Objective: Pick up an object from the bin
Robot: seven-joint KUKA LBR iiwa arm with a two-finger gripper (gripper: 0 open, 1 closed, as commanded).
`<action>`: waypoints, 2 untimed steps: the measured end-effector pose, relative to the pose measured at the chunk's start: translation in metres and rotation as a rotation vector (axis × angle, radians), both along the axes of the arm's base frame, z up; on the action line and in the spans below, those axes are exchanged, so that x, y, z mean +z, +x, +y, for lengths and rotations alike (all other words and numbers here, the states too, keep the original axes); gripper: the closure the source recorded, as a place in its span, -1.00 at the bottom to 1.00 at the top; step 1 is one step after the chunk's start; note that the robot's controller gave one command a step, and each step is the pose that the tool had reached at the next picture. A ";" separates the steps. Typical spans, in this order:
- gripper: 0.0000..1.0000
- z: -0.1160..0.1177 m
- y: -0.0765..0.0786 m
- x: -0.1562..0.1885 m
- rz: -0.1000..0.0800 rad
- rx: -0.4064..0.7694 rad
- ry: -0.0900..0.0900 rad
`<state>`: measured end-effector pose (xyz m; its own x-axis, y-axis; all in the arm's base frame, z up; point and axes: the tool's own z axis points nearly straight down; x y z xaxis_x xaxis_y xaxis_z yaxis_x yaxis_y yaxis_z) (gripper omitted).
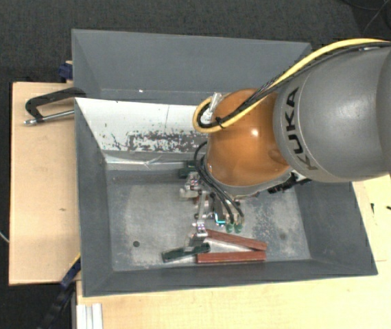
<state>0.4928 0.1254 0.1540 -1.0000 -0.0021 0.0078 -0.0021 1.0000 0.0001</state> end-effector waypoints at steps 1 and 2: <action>-1.00 -0.001 0.002 0.004 -0.008 -0.002 0.001; 1.00 -0.011 0.001 -0.072 0.005 0.301 0.001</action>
Offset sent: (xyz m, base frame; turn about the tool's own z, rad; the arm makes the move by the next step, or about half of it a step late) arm -0.0003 -0.0142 -0.0840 -0.2995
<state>0.4938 0.1141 0.0820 -0.9543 -0.2986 0.0126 -0.2986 0.9544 0.0022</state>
